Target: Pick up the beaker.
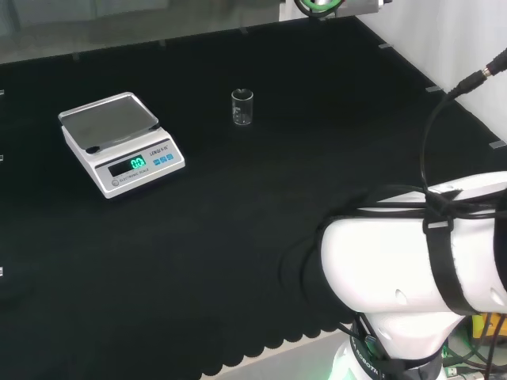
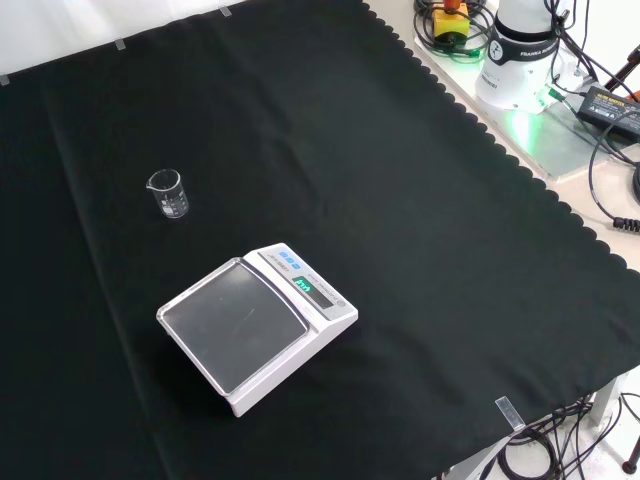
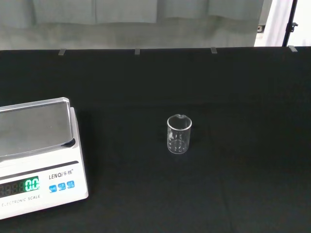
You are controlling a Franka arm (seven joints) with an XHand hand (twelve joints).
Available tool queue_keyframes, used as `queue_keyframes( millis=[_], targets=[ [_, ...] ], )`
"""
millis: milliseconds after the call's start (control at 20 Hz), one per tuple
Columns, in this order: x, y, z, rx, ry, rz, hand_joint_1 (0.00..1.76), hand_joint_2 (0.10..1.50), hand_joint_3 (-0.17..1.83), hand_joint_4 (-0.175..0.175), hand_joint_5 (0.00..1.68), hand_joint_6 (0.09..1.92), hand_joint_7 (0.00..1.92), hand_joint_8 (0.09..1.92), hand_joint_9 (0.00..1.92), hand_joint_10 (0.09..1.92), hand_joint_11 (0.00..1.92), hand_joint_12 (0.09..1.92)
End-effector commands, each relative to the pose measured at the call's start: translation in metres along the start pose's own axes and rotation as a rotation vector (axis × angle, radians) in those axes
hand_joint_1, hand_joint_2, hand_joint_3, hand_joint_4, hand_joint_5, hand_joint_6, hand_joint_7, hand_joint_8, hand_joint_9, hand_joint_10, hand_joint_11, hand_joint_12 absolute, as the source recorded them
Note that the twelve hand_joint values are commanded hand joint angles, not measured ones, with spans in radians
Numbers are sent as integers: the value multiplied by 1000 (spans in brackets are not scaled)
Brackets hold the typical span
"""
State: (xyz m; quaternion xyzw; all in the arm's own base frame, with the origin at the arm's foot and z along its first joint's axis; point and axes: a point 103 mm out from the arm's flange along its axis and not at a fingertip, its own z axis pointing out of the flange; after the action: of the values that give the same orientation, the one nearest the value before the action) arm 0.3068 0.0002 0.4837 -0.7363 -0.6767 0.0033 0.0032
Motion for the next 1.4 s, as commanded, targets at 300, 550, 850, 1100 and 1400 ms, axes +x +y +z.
queue_keyframes(
  millis=[300,550,850,1100,1400],
  targets=[
    [1,12,10,0,16,-3,1,978,221,-34,64,87,0,361,0,346,0,1256],
    [8,28,26,-107,41,-32,0,959,264,-42,107,87,0,495,0,544,0,1370],
    [11,75,54,-122,30,-52,0,936,310,-51,154,87,0,649,0,723,0,1462],
    [7,128,78,-151,40,-53,0,932,317,-55,177,87,7,677,9,746,0,1471],
    [-3,187,111,-181,93,-33,0,934,322,-64,217,87,38,717,38,772,0,1493]
  ],
)
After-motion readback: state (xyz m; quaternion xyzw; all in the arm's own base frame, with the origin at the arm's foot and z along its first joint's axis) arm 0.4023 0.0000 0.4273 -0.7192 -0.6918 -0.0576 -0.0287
